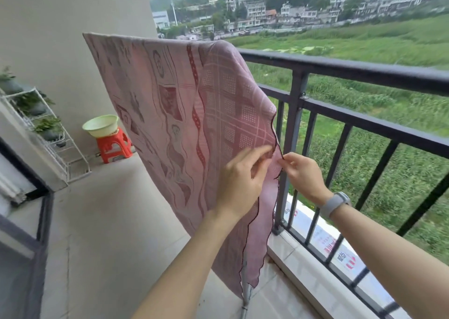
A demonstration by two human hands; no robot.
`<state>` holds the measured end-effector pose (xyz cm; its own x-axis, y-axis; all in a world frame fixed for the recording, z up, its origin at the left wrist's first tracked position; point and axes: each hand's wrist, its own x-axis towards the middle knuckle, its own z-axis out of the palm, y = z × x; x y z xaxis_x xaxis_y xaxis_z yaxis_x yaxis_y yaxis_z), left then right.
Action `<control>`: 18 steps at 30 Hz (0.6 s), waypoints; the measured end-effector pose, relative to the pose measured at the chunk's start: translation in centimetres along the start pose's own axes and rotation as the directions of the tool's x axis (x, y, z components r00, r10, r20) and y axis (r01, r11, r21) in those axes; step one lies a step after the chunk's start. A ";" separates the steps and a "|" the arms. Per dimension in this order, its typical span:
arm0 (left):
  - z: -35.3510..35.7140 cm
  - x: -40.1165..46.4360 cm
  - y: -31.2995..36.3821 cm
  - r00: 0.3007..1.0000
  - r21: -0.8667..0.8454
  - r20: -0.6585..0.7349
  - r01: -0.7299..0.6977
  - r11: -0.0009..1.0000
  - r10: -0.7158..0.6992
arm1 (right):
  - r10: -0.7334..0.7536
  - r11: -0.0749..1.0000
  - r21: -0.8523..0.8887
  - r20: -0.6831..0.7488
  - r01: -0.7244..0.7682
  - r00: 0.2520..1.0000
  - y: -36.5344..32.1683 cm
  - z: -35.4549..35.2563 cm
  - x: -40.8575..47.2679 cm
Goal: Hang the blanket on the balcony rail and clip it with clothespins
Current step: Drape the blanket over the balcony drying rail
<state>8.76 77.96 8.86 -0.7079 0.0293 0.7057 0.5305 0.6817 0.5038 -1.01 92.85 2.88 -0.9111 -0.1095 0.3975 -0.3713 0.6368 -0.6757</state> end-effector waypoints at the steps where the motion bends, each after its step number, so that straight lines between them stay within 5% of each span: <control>1: -0.3 0.0 -0.5 0.998 0.031 0.062 -0.009 0.999 0.007 | -0.021 0.999 0.041 0.068 0.018 0.997 -0.4 -0.3 0.3; 3: -1.5 0.3 -1.5 0.999 0.081 0.048 -0.012 0.997 0.008 | -0.066 0.987 0.157 0.131 0.045 0.989 -1.7 -1.4 0.9; 9: -5.8 5.3 -4.4 0.990 0.144 -0.134 -0.028 0.989 0.047 | -0.075 0.894 0.428 -0.140 0.128 0.987 -9.6 -4.9 4.3; 13: -8.4 10.1 -6.2 0.976 0.169 -0.176 -0.098 0.981 0.128 | -0.222 0.936 0.158 -0.425 0.313 0.877 -14.8 -4.4 5.0; 18: -10.4 16.0 -7.8 0.951 0.169 0.033 -0.308 0.936 0.307 | -0.066 0.989 0.094 -0.419 0.115 0.906 -17.3 -2.9 4.0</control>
<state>-1.83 65.48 21.38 -0.5257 0.2615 0.8095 0.6362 0.7525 0.1701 2.30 83.61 17.92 -0.7257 0.1788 0.6644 -0.4892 0.5450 -0.6809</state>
